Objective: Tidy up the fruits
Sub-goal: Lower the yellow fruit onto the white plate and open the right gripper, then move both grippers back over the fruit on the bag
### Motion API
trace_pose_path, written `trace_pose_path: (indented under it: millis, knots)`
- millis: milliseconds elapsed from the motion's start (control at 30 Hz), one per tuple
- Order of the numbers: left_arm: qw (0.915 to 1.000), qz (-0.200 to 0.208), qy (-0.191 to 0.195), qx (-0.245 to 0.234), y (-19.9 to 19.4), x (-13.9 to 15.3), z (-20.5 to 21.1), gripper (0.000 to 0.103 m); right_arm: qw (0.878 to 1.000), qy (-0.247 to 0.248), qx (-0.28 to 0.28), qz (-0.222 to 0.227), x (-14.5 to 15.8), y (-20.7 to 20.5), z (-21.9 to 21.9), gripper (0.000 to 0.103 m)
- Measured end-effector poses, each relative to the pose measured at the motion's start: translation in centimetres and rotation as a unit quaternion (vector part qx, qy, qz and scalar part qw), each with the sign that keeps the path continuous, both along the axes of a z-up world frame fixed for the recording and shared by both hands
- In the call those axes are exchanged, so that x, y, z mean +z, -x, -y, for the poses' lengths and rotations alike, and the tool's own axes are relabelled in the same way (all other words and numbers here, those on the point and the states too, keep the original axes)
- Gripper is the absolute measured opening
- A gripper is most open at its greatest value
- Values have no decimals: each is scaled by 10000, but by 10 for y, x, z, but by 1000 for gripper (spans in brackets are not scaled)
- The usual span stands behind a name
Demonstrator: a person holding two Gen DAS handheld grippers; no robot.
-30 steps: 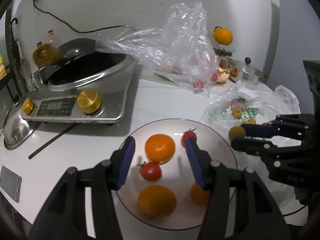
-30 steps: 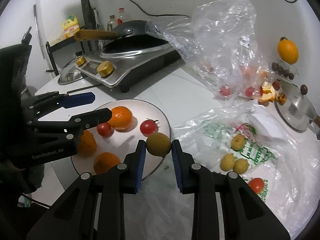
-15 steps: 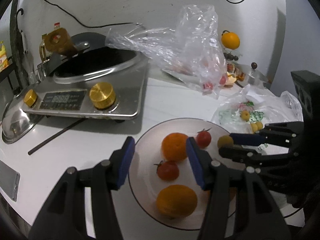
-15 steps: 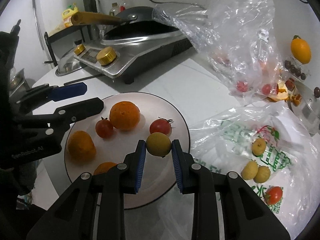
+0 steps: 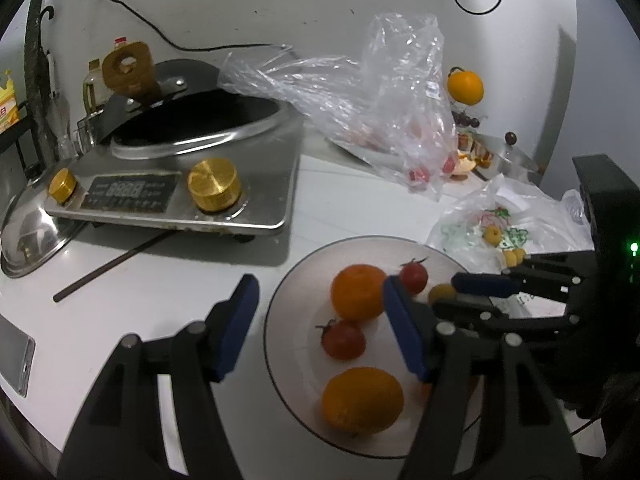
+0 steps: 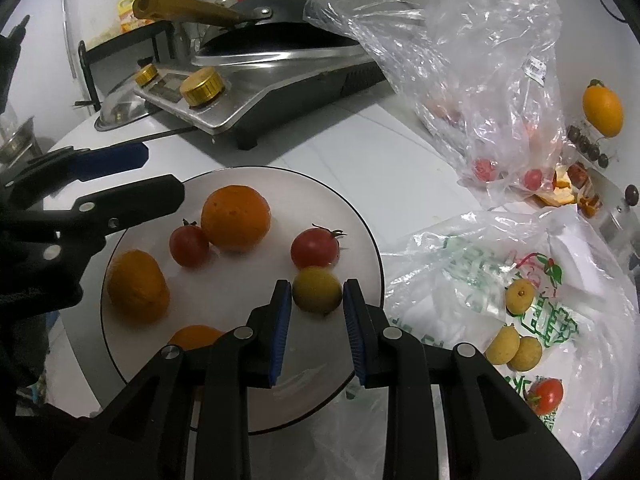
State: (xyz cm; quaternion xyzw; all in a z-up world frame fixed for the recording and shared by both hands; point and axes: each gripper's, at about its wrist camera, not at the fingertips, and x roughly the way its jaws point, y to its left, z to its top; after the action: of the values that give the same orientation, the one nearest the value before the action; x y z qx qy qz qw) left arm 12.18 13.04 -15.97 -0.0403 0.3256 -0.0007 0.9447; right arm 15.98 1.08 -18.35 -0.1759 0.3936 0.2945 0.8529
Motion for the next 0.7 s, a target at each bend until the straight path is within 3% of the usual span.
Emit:
trace_pose_path:
  millis: [133,700]
  knots:
    - [10000,41,-12,15,5,3,1,66,10000,-3,-42,38,2,2,1,39]
    - [9997,147,-147,-112,27,18,30,66,9990,-317,-188,259,30,29,31,39]
